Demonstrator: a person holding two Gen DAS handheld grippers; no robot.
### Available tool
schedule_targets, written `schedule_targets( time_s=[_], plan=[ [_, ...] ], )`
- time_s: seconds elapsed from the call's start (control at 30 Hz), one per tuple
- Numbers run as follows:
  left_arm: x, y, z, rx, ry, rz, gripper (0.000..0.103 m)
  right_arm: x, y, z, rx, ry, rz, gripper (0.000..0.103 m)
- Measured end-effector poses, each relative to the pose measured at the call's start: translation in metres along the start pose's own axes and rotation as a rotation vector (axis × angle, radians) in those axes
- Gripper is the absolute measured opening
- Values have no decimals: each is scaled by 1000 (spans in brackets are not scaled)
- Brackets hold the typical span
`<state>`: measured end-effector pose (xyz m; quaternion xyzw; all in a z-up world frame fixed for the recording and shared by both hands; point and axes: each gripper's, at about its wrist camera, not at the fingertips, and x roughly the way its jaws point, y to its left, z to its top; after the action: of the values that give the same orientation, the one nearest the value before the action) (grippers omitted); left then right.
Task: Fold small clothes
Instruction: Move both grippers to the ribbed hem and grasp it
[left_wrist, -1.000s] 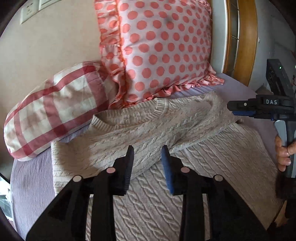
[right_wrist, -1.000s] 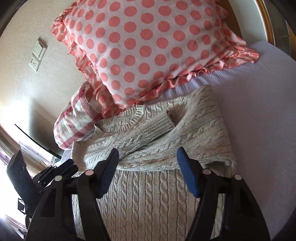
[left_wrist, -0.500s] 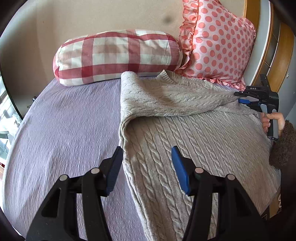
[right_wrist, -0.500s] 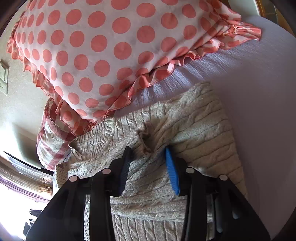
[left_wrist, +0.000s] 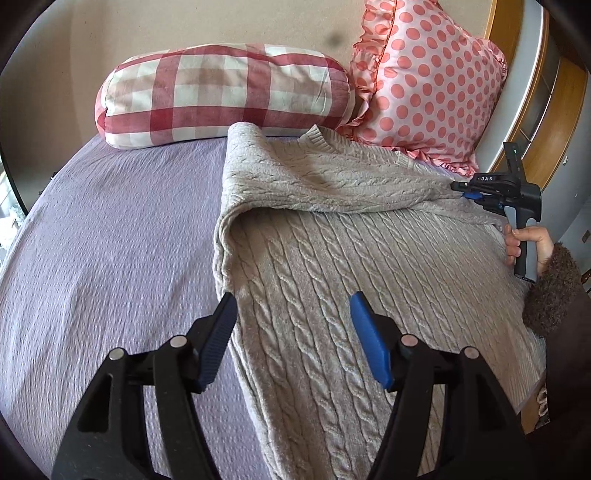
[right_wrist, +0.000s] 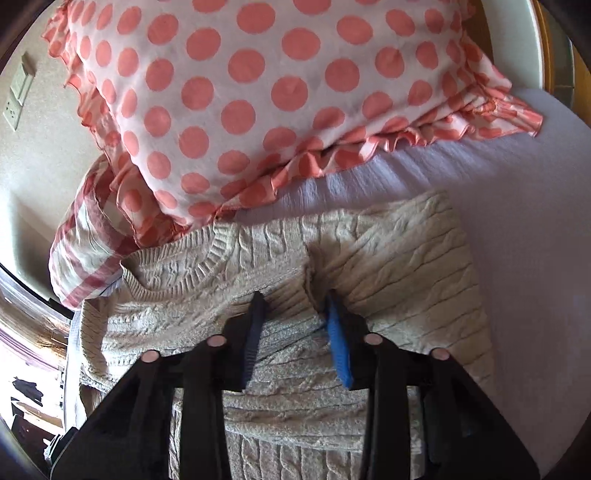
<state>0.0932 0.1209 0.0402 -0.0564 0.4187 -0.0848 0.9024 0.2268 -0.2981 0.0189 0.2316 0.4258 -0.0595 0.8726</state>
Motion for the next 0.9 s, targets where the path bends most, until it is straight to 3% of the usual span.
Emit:
schedule_targets(
  time_s=[0.07,0.13,0.2,0.27,0.3,0.33,0.4,0.5,0.63,0.77,0.9],
  plan=[
    [-3,3,-4,-15,6,-8,65,-19,-4,-3,20,-61,36,8],
    [-7,7,-8,-26,8,-10,68,-37,-9,-4,42,-111,7,7],
    [-10,11,-13,-35,12,-12,70,-38,-12,-5,36,-77,-68,8],
    [-13,15,-19,-54,30,-34,71,-44,-19,-12,61,-30,-54,13],
    [-15,17,-24,-66,39,-53,71,-55,-22,-20,72,-30,-28,24],
    [-18,18,-29,-73,46,-73,72,-70,-23,-30,67,-43,6,50],
    [-23,20,-40,-83,54,-97,75,-102,-22,-56,27,-82,45,74],
    [-27,24,-58,-127,82,-157,75,-140,-30,-99,-19,-79,-9,72],
    [-37,21,-76,-152,64,-203,74,-166,-57,-153,22,-32,-52,56],
    [-49,11,-94,-156,46,-223,70,-183,-73,-197,41,-6,3,47],
    [-60,0,-111,-163,42,-224,56,-193,-65,-235,1,53,147,28]
  ],
)
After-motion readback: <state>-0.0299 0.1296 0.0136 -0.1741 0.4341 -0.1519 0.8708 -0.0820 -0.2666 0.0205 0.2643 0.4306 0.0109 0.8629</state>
